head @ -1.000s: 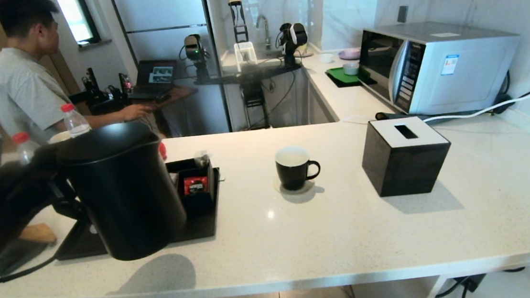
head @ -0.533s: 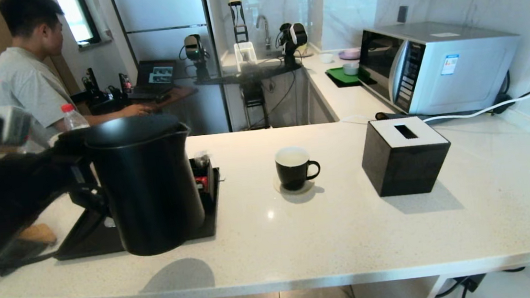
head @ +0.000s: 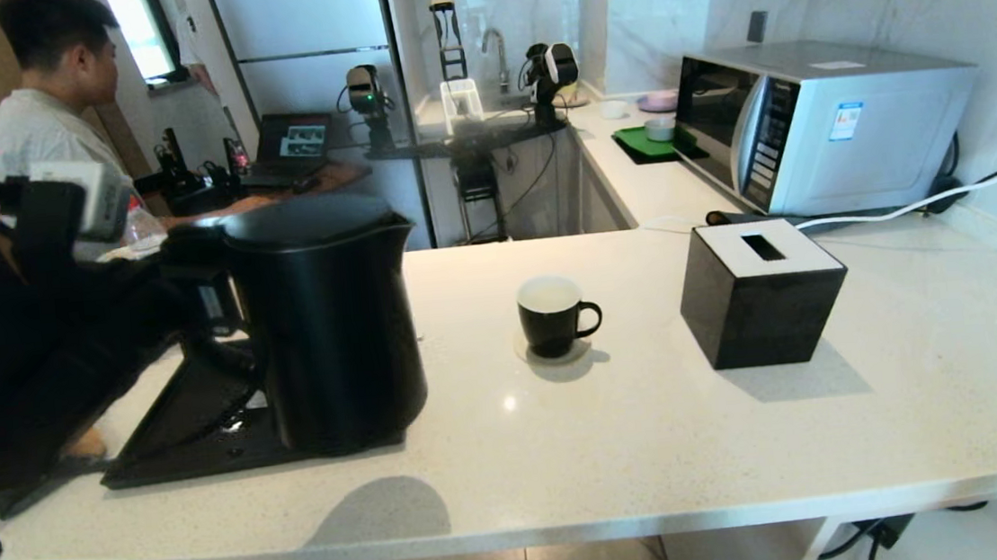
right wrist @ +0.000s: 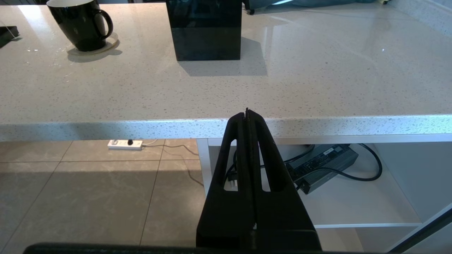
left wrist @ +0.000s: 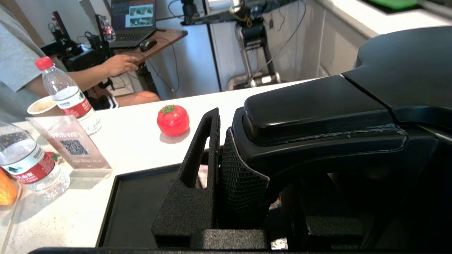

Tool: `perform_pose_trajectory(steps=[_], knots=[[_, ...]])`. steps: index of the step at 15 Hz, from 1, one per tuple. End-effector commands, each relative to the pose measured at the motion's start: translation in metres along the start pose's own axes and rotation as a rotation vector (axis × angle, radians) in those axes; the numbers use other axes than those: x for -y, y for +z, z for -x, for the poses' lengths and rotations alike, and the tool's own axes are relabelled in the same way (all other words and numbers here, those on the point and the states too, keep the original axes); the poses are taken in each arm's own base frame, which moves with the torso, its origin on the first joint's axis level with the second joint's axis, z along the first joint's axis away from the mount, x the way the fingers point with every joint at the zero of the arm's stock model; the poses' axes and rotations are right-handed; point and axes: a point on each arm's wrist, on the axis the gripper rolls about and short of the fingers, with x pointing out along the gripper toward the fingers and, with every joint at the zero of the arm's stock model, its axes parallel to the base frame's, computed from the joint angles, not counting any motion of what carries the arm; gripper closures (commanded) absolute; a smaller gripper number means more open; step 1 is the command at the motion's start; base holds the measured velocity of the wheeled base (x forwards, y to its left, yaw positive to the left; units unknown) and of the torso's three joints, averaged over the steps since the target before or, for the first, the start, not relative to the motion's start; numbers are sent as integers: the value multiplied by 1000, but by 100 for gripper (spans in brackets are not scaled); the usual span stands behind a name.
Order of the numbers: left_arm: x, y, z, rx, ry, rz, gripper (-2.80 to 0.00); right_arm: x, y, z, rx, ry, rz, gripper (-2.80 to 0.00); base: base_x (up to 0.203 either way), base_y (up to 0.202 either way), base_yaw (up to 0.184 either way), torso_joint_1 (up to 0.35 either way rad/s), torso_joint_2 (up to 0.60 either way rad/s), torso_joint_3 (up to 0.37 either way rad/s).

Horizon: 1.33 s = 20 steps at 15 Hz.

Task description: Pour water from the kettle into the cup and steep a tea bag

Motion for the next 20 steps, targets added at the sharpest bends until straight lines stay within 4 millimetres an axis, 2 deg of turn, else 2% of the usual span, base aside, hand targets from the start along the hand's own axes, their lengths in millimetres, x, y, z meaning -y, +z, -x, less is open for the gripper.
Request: perform_pose_trajectory(steps=[1, 5, 12, 20], knots=[[16, -4, -6, -16, 1, -3, 0, 0, 0, 0, -1, 0, 0, 0, 0, 0, 0, 0, 0, 0], [44, -8, -13, -47, 50, -21, 0, 0, 0, 0, 0, 0, 0, 0, 0, 0, 0, 0, 0, 0], [83, -17, -33, -87, 125, -62, 0, 0, 0, 0, 0, 0, 0, 0, 0, 0, 0, 0, 0, 0], [105, -26, -55, -112, 165, -110, 0, 0, 0, 0, 0, 0, 0, 0, 0, 0, 0, 0, 0, 0]])
